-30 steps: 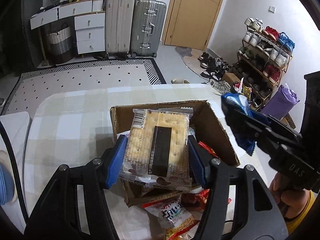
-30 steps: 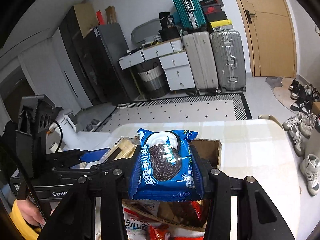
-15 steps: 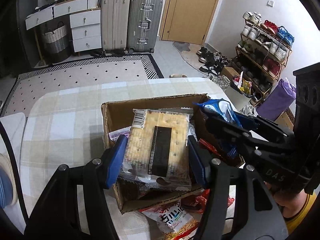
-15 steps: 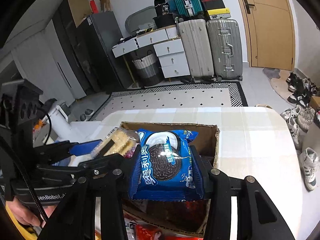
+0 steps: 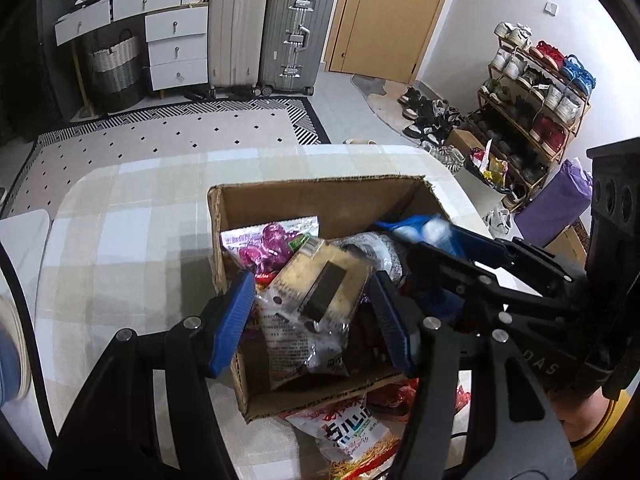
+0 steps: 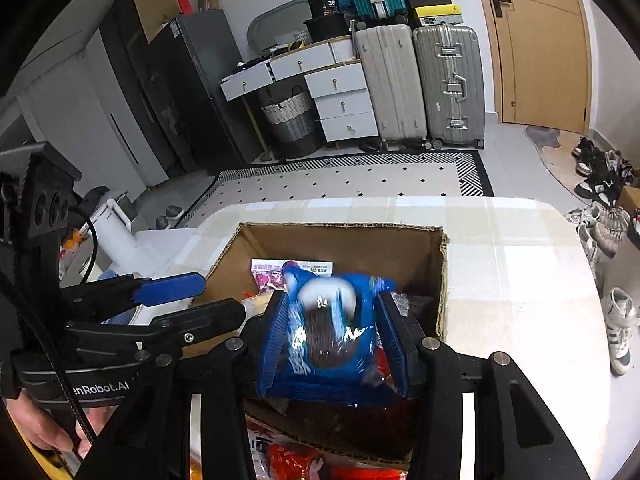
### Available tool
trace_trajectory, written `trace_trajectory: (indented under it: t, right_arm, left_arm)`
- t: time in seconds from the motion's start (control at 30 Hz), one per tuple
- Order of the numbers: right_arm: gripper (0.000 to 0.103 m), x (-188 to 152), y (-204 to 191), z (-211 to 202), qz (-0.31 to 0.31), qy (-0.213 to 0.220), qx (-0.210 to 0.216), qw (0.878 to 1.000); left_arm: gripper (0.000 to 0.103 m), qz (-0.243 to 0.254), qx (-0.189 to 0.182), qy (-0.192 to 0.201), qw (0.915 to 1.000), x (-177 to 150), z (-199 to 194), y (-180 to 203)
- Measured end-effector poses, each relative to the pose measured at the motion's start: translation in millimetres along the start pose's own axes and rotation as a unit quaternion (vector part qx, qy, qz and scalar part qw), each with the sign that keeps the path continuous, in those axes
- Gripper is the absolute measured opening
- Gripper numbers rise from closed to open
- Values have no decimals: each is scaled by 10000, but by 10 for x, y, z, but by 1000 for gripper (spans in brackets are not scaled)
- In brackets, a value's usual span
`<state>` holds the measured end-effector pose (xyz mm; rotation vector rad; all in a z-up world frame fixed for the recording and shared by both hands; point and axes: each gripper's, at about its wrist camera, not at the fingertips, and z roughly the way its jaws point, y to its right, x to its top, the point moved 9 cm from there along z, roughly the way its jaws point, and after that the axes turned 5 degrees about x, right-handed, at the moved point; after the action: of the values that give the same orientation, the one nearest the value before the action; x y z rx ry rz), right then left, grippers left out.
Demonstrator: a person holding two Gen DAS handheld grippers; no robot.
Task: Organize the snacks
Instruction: 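Open both grippers to drop the Oreo and cracker packs into the box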
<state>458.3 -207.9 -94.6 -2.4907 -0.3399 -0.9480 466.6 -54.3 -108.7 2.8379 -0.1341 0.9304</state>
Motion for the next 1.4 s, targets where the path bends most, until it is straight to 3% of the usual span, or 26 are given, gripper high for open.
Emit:
trace_trajectory:
  t: [0.47, 0.67, 1.07, 1.17, 1.27, 1.4]
  right_arm:
    - [46, -20, -51, -144, 29, 133, 18, 9999]
    - [47, -11, -141, -385, -51, 297, 3, 9995]
    - [49, -45, -578, -1193, -272, 759, 79, 9967]
    - [50, -73, -715, -1450, -374, 926, 88, 9950]
    - [54, -128, -825, -1699, -426, 1076, 108, 9932]
    - [68, -232, -1022, -2038, -564, 1342, 175, 9892]
  left_arm:
    - [58, 206, 85, 137, 9997, -92, -228, 101]
    - [58, 226, 130, 207, 9994, -150, -443, 145]
    - [59, 228, 105, 645, 9976, -258, -1314, 306]
    - [63, 230, 115, 828, 9962, -327, -1606, 345]
    - [69, 216, 93, 1004, 9947, -385, -1890, 369]
    - [79, 167, 133, 1208, 9925, -545, -2274, 371]
